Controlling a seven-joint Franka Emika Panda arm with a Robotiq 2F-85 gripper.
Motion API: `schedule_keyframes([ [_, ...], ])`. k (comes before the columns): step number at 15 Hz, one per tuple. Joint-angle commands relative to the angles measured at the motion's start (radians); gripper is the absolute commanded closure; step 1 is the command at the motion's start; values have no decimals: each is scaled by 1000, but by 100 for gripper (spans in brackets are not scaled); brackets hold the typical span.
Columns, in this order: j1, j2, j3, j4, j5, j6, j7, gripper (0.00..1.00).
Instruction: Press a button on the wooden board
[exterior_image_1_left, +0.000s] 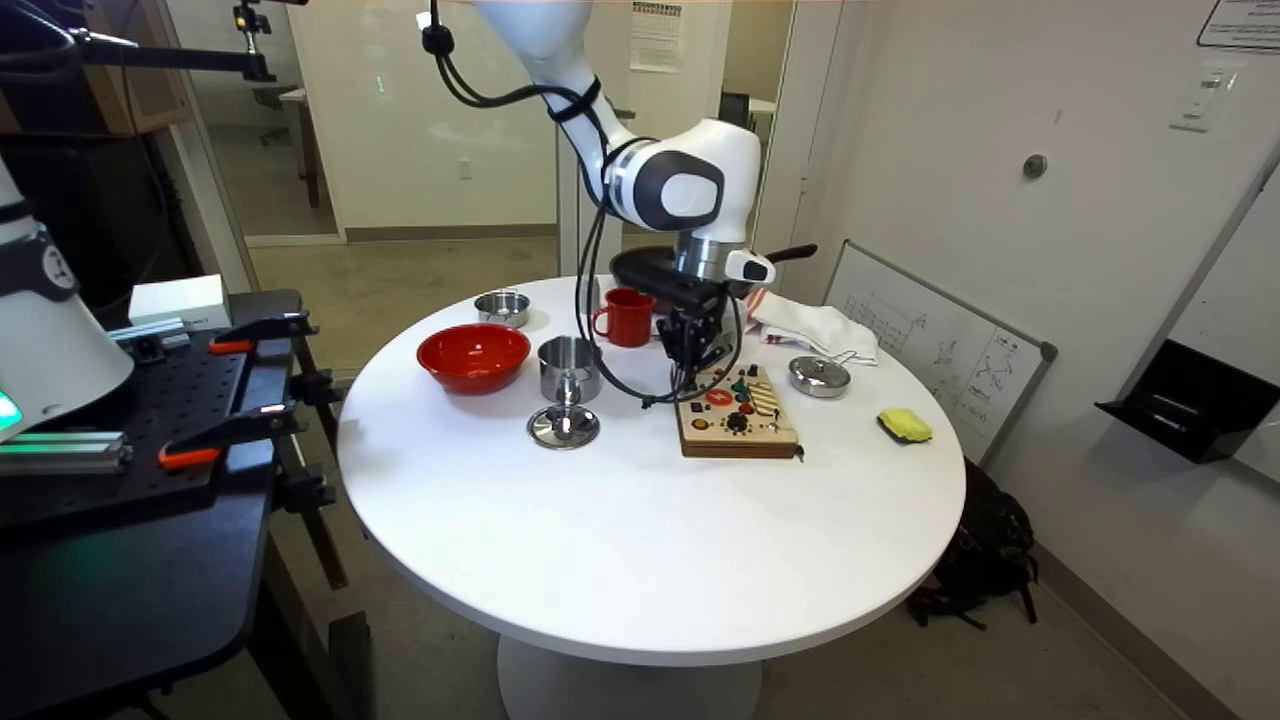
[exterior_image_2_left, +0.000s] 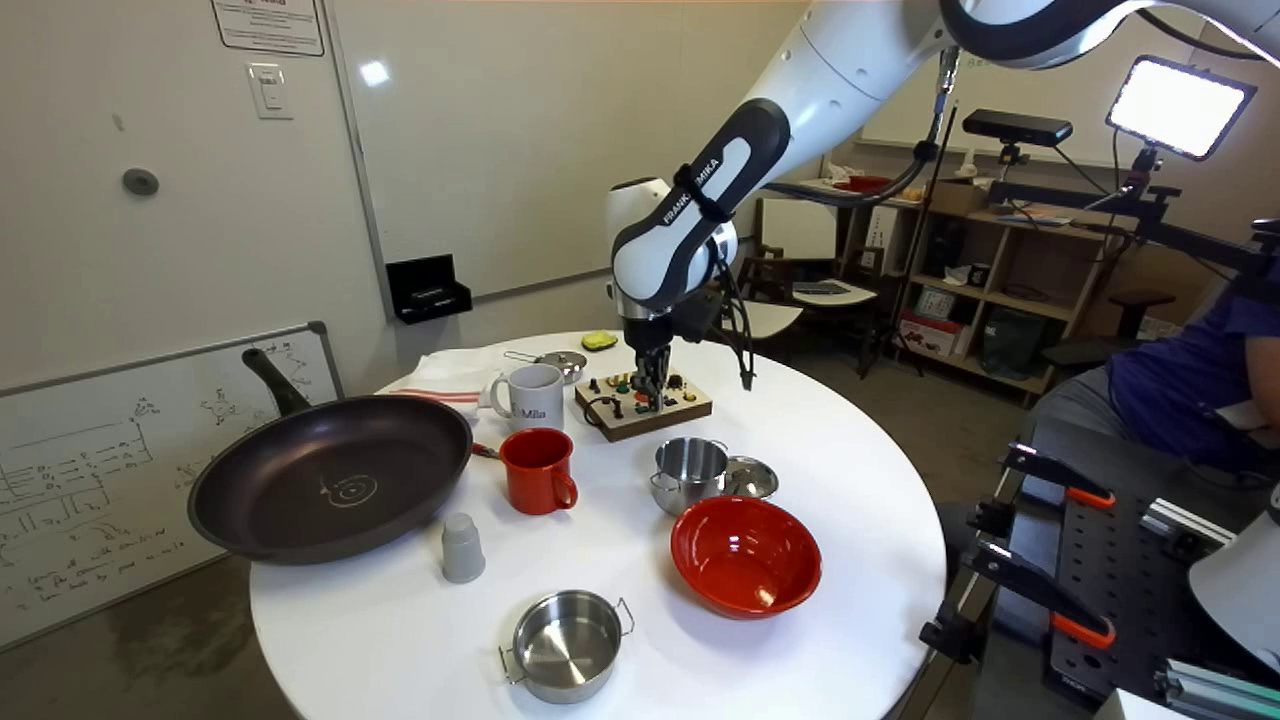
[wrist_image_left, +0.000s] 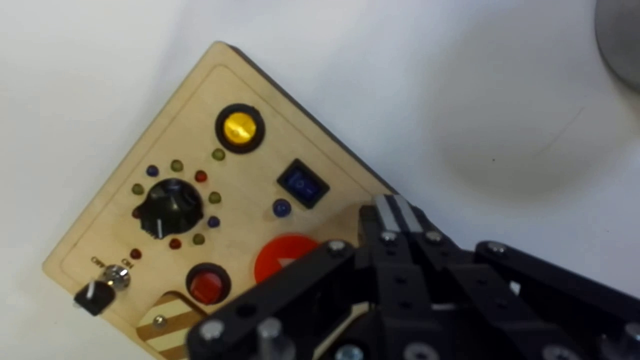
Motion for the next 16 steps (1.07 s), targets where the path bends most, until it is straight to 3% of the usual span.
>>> schedule_keyframes([
  [1, 1, 33, 3, 58, -20, -44, -3, 96],
  [16, 13, 39, -2, 100, -50, -53, -1, 96],
])
